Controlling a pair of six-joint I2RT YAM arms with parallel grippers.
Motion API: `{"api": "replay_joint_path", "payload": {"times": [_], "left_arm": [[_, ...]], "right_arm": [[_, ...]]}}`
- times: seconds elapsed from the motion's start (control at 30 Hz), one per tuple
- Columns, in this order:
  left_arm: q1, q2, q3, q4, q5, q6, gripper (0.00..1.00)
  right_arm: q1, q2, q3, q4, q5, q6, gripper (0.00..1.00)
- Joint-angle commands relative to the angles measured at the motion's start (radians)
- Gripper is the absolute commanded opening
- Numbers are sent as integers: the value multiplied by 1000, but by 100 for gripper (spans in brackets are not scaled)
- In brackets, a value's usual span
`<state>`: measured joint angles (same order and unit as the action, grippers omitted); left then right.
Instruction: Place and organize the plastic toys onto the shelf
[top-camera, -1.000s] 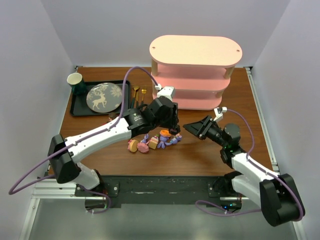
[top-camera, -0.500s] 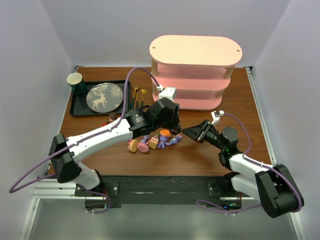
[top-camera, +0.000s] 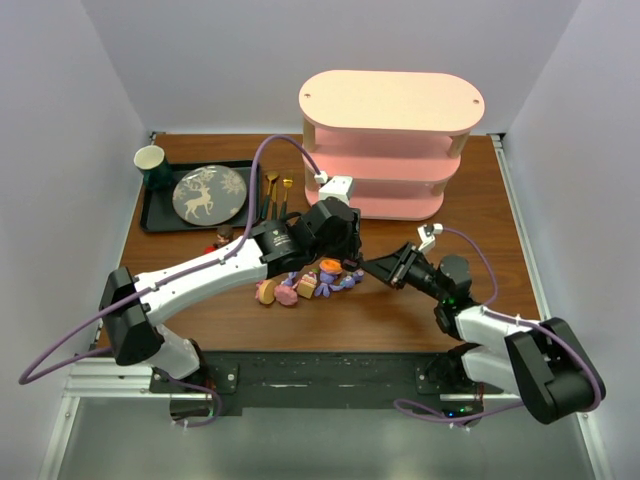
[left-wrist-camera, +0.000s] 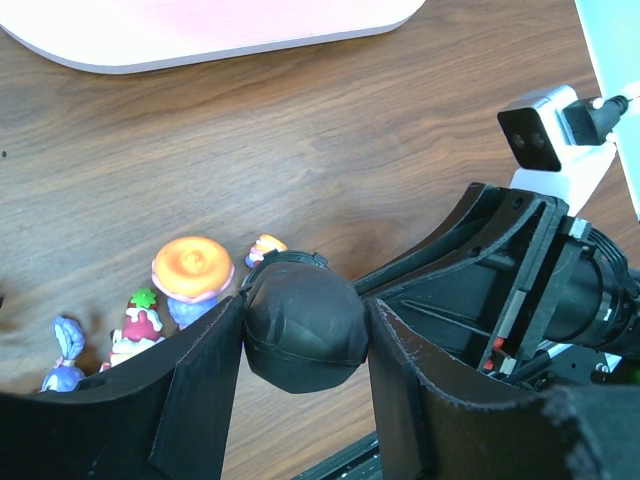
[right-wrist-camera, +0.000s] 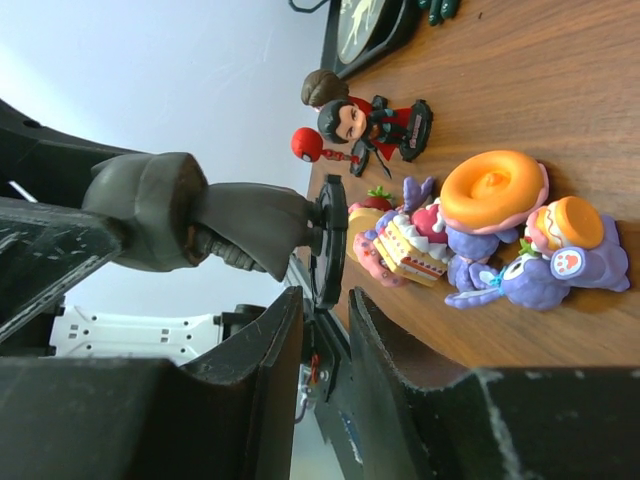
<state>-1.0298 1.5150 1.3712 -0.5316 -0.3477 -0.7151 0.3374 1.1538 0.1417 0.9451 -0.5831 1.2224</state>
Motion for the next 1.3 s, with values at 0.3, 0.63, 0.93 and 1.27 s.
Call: {"api": "replay_joint_path", "payload": {"times": [0.3,0.63,0.93,1.27], "left_arm": [[-9,-6,39,16,-40,-4,0],[-12,1,48,39,-7,-7,0],[-18,7,52,44,12,-10,0],[-26,20,43,45,1,-7,0]], "right_arm": [[9,-58,-18,-20,57,-38,29],[14,-34,-1,-3,48,-32,29],[20,29,-5,98,45,-4,28],[28,67,-5,196,39,40,11]]}}
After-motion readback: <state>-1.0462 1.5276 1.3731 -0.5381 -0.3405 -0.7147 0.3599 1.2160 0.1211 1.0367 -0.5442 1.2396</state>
